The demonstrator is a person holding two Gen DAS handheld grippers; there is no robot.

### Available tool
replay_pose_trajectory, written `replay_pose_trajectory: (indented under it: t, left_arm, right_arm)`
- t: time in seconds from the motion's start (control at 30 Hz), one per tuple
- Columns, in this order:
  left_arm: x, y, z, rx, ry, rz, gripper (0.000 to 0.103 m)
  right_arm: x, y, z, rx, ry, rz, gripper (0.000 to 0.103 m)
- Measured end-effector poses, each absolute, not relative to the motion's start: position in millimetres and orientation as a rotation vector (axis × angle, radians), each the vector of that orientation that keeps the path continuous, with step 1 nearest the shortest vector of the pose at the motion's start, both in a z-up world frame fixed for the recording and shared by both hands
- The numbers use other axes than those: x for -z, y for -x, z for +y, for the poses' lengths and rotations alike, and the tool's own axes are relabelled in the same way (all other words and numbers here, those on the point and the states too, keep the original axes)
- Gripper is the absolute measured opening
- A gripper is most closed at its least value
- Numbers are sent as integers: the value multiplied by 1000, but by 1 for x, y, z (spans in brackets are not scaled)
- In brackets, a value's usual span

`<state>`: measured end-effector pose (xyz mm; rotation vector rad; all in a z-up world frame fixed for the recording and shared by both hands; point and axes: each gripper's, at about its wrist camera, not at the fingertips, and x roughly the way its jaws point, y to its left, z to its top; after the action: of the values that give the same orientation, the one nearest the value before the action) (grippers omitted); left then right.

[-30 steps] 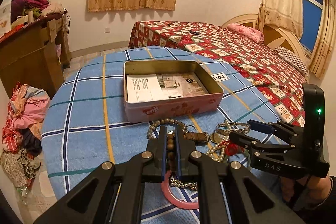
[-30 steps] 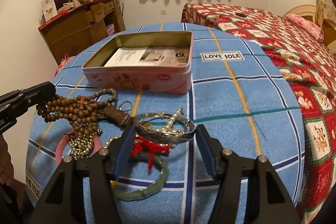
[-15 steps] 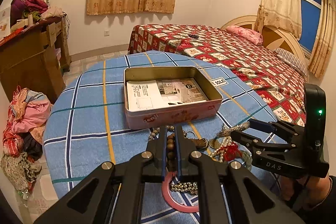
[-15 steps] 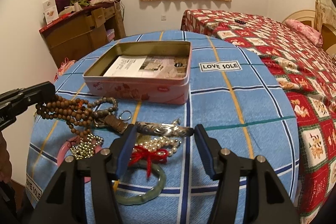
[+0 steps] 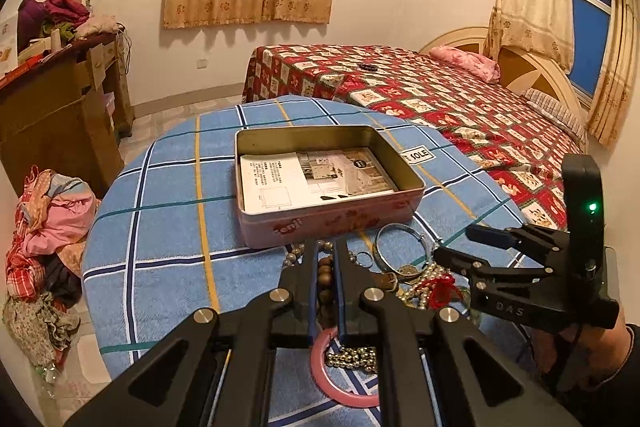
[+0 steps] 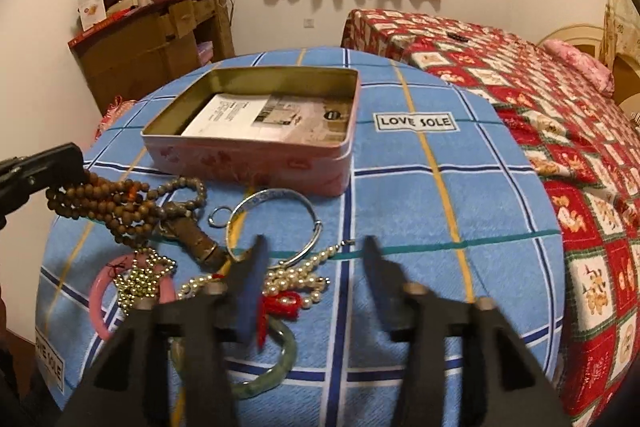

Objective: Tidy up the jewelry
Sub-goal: 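Grasp the silver bangle with the right tool while the left tool holds the wooden beads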

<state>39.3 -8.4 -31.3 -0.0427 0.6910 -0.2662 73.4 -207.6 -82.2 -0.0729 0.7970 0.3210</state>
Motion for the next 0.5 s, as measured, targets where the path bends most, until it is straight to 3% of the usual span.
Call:
replay_pose_trajectory:
  t: [0.03, 0.5]
  left_arm:
    - [33, -41, -8, 263, 44, 693, 6]
    - [37, -57, -9, 263, 41, 696, 6]
  right_arm:
    - [82, -74, -208, -328, 67, 796, 67]
    - [99, -104, -167, -385, 130, 889, 68]
